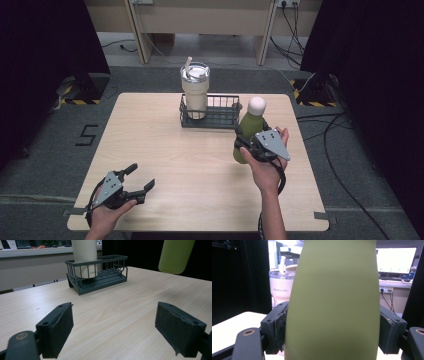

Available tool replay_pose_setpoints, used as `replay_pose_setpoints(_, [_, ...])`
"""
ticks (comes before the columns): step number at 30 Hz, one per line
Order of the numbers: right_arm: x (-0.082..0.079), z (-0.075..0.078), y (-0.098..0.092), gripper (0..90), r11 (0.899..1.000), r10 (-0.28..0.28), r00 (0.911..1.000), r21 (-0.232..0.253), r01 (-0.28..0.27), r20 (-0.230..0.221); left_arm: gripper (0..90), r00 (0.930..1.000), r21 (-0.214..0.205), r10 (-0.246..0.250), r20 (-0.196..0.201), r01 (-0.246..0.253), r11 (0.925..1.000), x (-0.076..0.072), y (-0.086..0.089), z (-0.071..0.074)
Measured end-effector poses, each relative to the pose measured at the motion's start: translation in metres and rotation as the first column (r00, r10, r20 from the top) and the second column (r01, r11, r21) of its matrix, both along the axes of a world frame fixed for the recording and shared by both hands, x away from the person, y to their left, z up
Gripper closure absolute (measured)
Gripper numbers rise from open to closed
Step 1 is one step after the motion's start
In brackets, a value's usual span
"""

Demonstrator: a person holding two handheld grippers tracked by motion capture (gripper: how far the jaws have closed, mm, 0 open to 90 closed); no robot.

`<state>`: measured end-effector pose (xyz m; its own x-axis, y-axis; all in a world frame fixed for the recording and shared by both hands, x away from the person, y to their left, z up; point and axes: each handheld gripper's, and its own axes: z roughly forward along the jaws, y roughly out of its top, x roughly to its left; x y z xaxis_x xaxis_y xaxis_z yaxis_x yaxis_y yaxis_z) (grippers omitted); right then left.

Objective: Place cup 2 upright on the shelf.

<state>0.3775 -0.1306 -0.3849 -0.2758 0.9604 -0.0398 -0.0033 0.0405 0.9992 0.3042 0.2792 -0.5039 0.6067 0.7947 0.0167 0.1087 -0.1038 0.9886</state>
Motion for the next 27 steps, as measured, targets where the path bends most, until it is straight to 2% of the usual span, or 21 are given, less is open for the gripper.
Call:
replay_pose_setpoints(8, [0.007, 0.009, 0.003, 24.5, 1.000, -0.003, 0.9999, 0.013, 0.003, 0.015, 14.3, 1.0000, -0.004, 0.006, 0.000, -0.006, 1.0000, -0.001, 0.001, 0.000])
replay_pose_setpoints(27, [0.027, 0.018, 0.015, 24.5, 1.000, 0.012, 0.9997, 0.028, -0.012, 0.021, 14.4, 0.9999, -0.009, 0.015, 0.000, -0.015, 0.9999, 0.000, 0.002, 0.000])
